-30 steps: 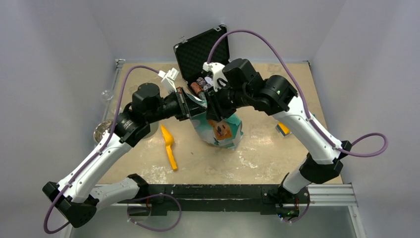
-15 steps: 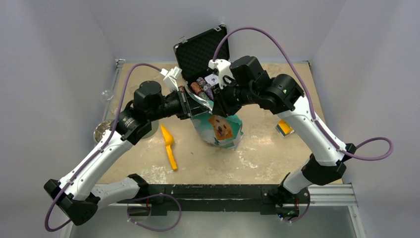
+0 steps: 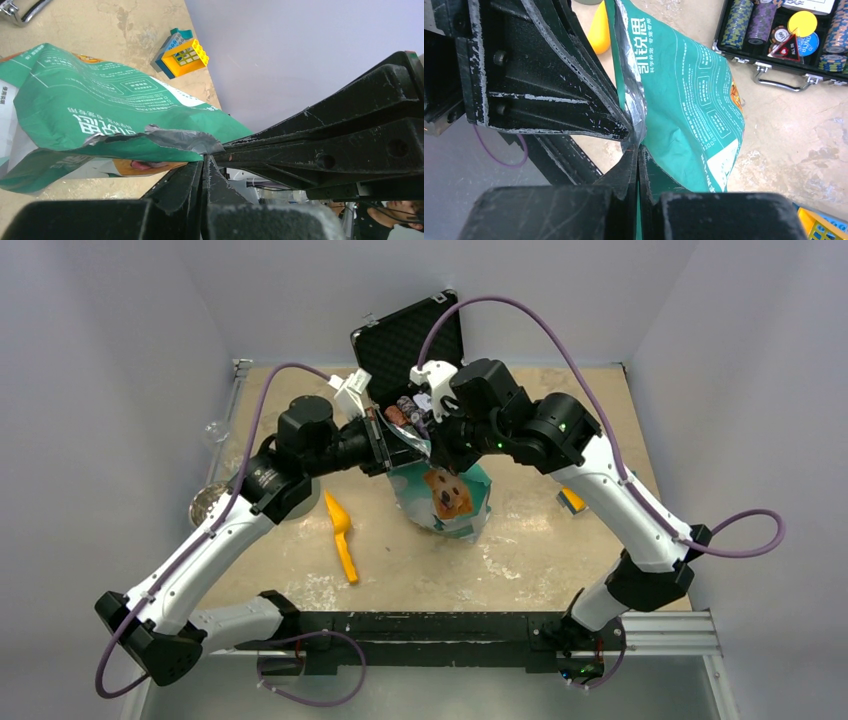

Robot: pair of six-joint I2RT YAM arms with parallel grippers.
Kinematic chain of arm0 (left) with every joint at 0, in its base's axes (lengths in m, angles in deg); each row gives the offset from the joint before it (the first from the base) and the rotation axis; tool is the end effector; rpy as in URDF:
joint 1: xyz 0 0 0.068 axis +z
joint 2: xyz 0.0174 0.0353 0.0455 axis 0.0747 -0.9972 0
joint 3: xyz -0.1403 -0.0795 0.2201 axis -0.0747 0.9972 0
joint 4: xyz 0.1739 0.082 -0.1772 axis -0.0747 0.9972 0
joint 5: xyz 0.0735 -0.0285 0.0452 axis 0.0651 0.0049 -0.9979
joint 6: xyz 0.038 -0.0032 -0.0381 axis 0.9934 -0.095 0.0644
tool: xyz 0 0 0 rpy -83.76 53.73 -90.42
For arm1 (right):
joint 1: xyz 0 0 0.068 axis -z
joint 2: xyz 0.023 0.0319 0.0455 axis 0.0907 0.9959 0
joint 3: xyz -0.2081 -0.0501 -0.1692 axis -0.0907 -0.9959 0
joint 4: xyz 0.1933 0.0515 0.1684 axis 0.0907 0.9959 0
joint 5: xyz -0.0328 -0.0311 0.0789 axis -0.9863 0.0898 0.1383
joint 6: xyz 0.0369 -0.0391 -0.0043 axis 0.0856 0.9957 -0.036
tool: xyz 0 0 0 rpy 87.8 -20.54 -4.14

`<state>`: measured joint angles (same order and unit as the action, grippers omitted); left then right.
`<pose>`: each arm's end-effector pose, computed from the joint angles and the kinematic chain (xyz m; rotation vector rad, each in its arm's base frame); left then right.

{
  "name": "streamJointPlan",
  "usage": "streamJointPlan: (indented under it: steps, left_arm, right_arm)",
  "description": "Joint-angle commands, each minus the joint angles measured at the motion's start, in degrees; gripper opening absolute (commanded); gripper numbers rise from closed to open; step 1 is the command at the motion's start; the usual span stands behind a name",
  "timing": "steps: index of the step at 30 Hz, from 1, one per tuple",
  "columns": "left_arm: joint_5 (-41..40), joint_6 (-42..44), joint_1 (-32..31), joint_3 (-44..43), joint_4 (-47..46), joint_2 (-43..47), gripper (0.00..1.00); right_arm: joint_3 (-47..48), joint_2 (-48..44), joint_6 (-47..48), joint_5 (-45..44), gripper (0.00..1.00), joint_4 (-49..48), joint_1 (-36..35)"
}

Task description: Serve the pet food

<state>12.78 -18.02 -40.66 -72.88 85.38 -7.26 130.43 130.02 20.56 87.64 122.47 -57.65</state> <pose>0.1862 -0.1541 0.4111 -0.0245 2.1007 -1.4069 0.1777 0.2309 0.4768 -0.8795 2.1570 0.5413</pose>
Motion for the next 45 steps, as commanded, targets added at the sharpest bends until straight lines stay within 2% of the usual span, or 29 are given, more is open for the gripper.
streamJointPlan:
  steps: [1, 4, 7, 20, 25, 27, 33, 39, 42, 45]
  left_arm:
    - [2.0, -4.1, -0.4, -2.3, -1.2, -0.7, 0.09]
    - [1.3, -6.0, -0.4, -1.4, -1.1, -1.0, 0.19]
    - [0.4, -8.2, -0.4, 0.1, -2.1, -1.0, 0.23]
    - [-4.2, -11.0, -0.4, 0.5, -3.8, -1.6, 0.30]
    - [-8.1, -12.4, -0.4, 1.0, -3.4, 0.3, 0.41]
    - [-9.4, -13.5, -0.4, 1.7, -5.2, 0.9, 0.42]
    - [-11.7, -14.9, -0.3, 1.3, -6.2, 0.7, 0.38]
    - [-9.9, -14.7, -0.3, -0.6, -2.8, -1.4, 0.18]
    - [-10.3, -13.6, -0.3, -1.3, 0.7, -1.4, 0.00]
    - [-10.0, -13.1, -0.3, -1.7, 3.4, -0.7, 0.00]
  right_arm:
    - [1.2, 0.0, -2.3, -2.2, 0.00, -2.4, -0.4]
    - [0.4, -1.4, -3.9, -3.0, 0.00, -3.4, -0.5]
    - [0.4, -1.7, -4.4, -2.0, 0.00, -3.6, -0.5]
    - [0.0, -2.0, -4.7, -0.1, 0.00, -3.7, -1.1]
    - [-0.1, -2.2, -5.0, -0.1, 0.00, -3.8, -1.4]
    - [-0.3, -2.2, -5.0, -0.2, 0.00, -3.8, -1.7]
    - [0.6, -1.9, -4.7, -0.6, 0.00, -3.3, -2.3]
    - [1.5, -1.1, -2.7, -3.7, 0.00, -3.2, -3.8]
    - [1.5, -0.1, -0.4, -11.4, 0.00, -2.6, -5.6]
    - [1.2, 1.3, 2.6, -16.4, 0.10, -1.3, -6.7]
